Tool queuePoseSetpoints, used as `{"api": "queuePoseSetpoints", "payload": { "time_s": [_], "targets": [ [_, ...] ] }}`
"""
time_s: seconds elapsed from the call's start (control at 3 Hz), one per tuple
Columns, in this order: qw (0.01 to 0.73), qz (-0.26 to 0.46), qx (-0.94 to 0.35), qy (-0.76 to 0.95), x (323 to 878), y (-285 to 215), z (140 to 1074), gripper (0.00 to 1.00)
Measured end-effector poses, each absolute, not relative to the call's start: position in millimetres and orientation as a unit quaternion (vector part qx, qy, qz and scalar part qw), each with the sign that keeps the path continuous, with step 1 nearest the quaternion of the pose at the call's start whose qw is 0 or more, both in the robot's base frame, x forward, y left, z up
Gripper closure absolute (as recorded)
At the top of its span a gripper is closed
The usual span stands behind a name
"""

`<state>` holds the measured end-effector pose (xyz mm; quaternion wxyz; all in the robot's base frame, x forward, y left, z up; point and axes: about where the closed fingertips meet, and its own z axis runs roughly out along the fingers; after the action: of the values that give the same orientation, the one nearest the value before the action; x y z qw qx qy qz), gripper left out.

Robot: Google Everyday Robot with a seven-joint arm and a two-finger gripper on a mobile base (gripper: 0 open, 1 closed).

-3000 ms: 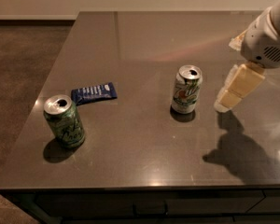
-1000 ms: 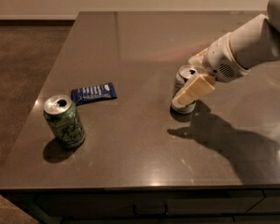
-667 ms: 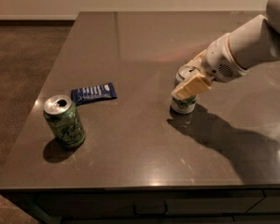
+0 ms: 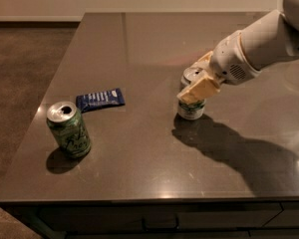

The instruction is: Move 7up can near green can

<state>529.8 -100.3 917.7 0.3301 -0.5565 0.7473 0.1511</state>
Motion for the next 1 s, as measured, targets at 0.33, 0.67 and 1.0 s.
{"api": "queuePoseSetpoints", "payload": {
  "time_s": [0.33, 0.67, 1.0],
  "targets": [
    [0.336, 0.179, -0.589, 0.713, 517.0, -63.3, 928.8, 1.00],
    [0.337, 0.208, -0.625, 0.673, 497.0, -22.2, 933.8, 1.00],
    [0.340, 0.220, -0.656, 0.637, 477.5, 10.5, 933.8, 1.00]
  ]
}}
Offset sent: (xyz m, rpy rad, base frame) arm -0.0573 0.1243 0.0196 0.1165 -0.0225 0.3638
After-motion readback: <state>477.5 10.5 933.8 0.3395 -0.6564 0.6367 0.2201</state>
